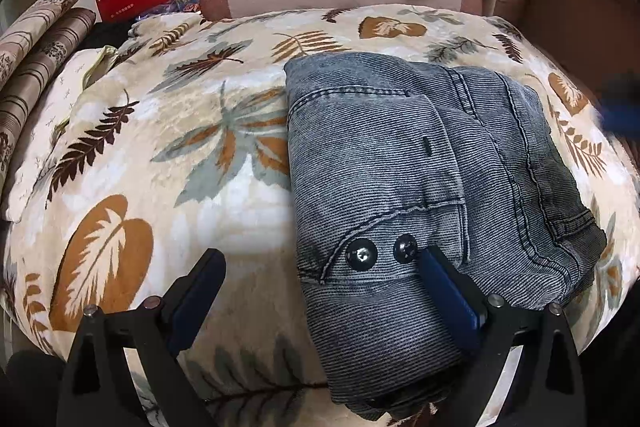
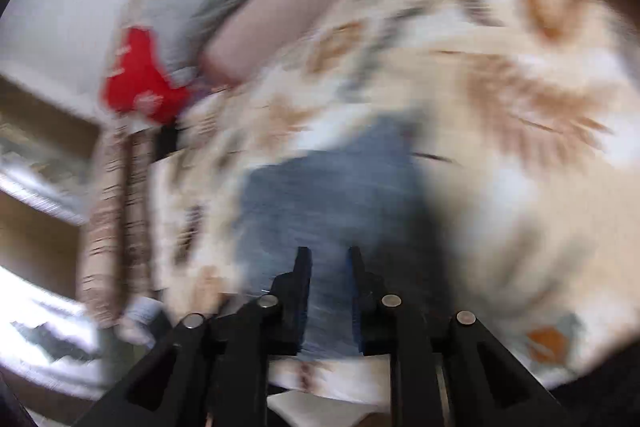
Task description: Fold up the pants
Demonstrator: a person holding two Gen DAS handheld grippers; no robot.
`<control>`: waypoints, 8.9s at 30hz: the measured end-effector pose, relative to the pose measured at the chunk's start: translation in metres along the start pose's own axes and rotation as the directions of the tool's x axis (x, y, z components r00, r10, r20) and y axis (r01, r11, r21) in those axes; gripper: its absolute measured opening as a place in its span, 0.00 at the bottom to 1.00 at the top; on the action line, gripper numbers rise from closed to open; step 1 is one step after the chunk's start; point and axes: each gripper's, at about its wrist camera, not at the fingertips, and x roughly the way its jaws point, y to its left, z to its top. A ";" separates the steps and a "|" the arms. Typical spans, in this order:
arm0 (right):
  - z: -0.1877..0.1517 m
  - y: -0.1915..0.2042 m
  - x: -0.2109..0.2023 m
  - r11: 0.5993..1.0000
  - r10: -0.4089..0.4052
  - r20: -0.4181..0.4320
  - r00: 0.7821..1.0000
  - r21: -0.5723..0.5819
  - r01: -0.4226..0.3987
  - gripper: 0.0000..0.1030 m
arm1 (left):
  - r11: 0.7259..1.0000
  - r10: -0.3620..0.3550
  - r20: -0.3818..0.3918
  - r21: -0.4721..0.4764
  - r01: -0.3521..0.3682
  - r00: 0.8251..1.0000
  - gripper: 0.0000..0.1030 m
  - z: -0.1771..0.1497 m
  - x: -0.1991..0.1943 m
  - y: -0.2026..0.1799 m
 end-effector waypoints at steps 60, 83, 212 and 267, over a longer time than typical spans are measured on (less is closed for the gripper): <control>-0.005 0.033 0.058 0.907 -0.315 -0.034 0.948 -0.307 0.290 0.67 | 0.992 -0.075 -0.034 -0.099 0.071 0.997 0.96 -0.005 -0.002 0.020; -0.089 0.030 0.049 0.794 -0.397 0.074 0.915 -0.472 0.383 0.82 | 0.994 -0.064 -0.041 -0.095 0.059 0.997 0.98 -0.005 -0.001 0.019; 0.040 0.066 0.018 0.928 -0.077 0.002 0.997 -0.366 0.072 0.21 | 0.991 -0.125 0.130 -0.033 0.131 0.984 0.21 0.106 -0.062 0.042; 0.074 0.074 0.096 0.763 -0.405 0.194 0.894 -0.467 0.447 0.77 | 0.983 0.162 0.088 0.077 -0.169 0.983 0.81 0.088 0.016 0.053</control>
